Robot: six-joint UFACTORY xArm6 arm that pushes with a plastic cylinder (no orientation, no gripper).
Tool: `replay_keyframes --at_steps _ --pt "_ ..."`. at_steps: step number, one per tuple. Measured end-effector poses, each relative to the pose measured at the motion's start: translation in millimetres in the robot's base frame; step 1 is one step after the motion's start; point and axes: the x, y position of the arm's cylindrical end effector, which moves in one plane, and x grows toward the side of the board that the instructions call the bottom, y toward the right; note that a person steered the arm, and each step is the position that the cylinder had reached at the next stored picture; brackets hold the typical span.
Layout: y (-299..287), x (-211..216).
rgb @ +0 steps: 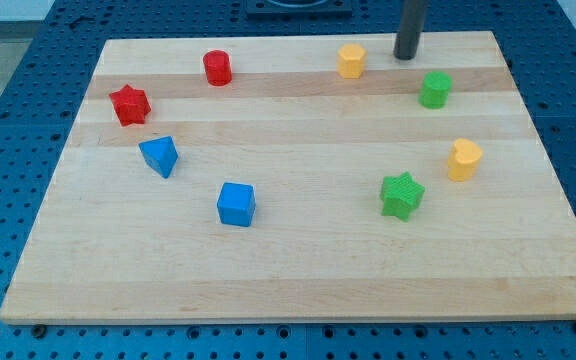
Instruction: Push the yellow hexagon a bit left
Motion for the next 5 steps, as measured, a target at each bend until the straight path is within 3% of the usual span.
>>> replay_keyframes --at_steps 2,5 --pt "-60.1 13.9" --pt "-83.8 40.5"
